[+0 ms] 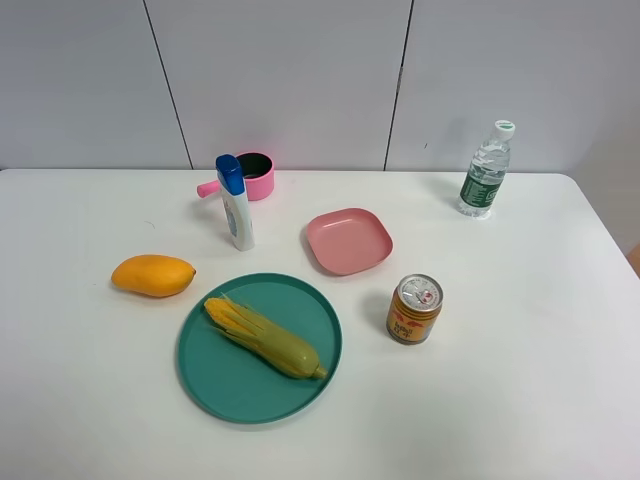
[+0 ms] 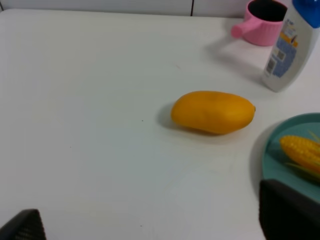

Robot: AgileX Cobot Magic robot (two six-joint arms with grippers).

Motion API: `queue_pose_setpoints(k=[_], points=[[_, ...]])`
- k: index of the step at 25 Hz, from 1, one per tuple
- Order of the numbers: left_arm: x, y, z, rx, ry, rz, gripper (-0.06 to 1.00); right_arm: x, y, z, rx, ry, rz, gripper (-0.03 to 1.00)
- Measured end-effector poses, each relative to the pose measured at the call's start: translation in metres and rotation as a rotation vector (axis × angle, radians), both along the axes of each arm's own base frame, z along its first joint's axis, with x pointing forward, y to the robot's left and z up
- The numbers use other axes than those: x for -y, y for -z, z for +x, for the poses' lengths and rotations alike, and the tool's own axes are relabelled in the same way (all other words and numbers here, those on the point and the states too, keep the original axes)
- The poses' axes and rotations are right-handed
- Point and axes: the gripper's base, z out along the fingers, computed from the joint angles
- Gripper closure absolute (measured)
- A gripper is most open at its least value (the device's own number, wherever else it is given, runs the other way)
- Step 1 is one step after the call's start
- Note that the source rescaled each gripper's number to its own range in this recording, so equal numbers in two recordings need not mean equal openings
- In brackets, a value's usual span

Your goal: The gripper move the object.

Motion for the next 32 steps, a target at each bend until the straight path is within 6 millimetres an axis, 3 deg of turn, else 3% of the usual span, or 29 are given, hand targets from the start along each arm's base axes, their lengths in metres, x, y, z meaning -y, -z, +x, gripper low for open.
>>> queue_pose_setpoints(k=[11, 22, 32], points=[[0.000, 0.000, 0.000, 0.000, 0.000, 0.000, -0.06, -0.001, 0.076, 0.011, -0.080, -0.040, 0.043, 0.21], [0.000, 0.000, 0.000, 0.000, 0.000, 0.000, -0.06, -0.001, 0.107, 0.028, -0.198, -0.078, 0.046, 0.21], [0.000, 0.000, 0.000, 0.000, 0.000, 0.000, -0.06, -0.003, 0.113, 0.033, -0.187, -0.091, 0.062, 0.21]])
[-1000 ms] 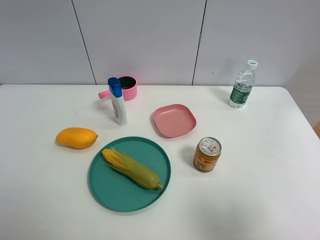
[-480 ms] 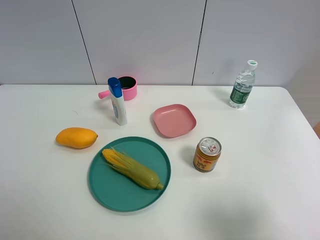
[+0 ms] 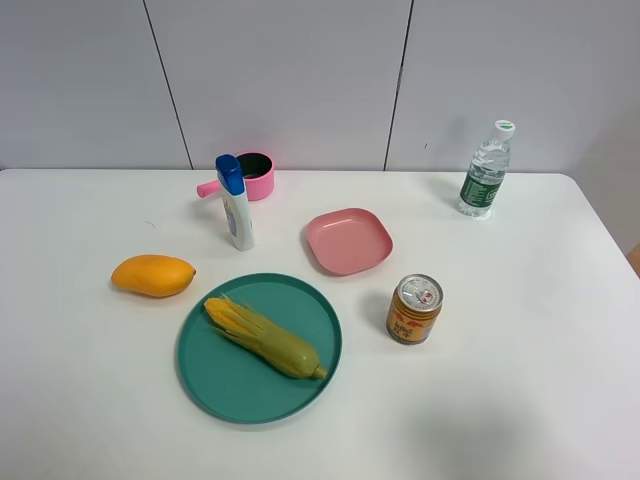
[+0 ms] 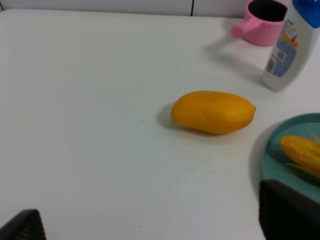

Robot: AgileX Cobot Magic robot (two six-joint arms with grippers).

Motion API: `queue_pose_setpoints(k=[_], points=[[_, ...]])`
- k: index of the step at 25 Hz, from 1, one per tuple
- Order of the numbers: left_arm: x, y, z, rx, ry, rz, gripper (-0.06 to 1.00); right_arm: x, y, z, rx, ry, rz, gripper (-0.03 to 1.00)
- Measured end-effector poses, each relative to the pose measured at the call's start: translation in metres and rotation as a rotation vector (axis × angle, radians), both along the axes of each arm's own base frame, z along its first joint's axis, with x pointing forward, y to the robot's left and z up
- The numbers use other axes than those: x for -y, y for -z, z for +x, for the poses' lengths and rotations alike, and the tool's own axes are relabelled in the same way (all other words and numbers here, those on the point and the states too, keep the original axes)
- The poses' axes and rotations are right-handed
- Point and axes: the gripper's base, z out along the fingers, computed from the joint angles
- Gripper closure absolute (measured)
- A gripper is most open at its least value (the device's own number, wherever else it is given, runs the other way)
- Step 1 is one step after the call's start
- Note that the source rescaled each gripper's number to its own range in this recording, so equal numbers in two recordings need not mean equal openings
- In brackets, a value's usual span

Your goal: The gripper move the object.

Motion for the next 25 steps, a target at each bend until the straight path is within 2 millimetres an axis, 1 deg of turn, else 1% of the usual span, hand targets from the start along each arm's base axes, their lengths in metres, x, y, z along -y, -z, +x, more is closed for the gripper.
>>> queue_pose_setpoints(k=[25], points=[[0.0000, 0.0000, 0.0000, 0.000, 0.000, 0.000, -0.06, 0.0000, -0.0005, 0.0003, 0.006, 0.000, 0.001, 0.21]])
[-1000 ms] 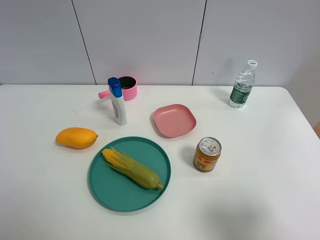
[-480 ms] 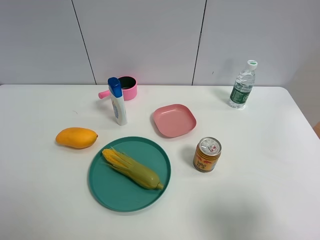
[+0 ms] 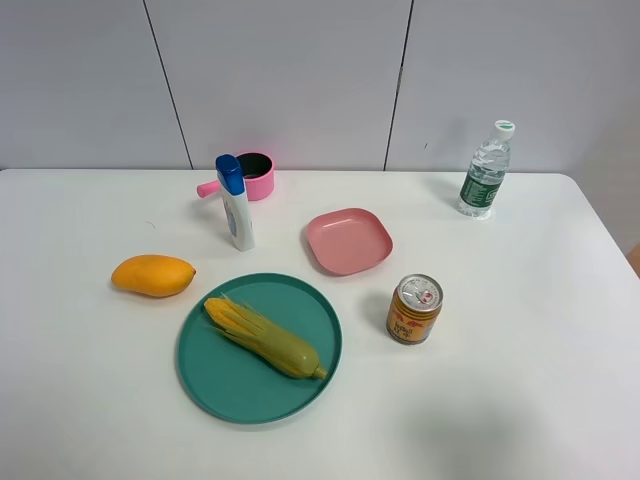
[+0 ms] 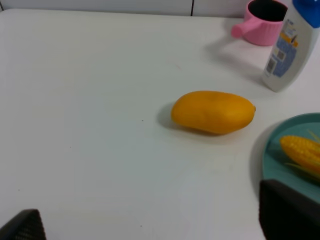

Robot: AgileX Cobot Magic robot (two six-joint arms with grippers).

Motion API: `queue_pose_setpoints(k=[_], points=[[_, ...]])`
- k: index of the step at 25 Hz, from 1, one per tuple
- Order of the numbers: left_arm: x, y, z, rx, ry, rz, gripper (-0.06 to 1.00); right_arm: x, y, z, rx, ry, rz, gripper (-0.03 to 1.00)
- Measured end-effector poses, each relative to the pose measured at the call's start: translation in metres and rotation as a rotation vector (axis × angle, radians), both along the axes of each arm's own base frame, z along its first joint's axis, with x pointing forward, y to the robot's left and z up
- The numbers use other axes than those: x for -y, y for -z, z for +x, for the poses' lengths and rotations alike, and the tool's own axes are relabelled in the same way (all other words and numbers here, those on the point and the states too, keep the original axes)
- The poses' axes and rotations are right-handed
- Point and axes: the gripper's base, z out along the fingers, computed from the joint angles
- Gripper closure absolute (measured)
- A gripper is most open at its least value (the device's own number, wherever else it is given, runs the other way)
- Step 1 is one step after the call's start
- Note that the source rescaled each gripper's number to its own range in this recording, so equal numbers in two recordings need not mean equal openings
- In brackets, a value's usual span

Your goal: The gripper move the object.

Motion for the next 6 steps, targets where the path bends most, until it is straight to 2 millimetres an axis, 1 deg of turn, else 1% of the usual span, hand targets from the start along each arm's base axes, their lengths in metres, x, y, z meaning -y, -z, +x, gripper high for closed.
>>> queue_pose_setpoints(k=[6], points=[[0.0000, 0.0000, 0.0000, 0.000, 0.000, 0.000, -0.06, 0.0000, 0.0000, 0.0000, 0.000, 0.000, 0.001, 0.21]])
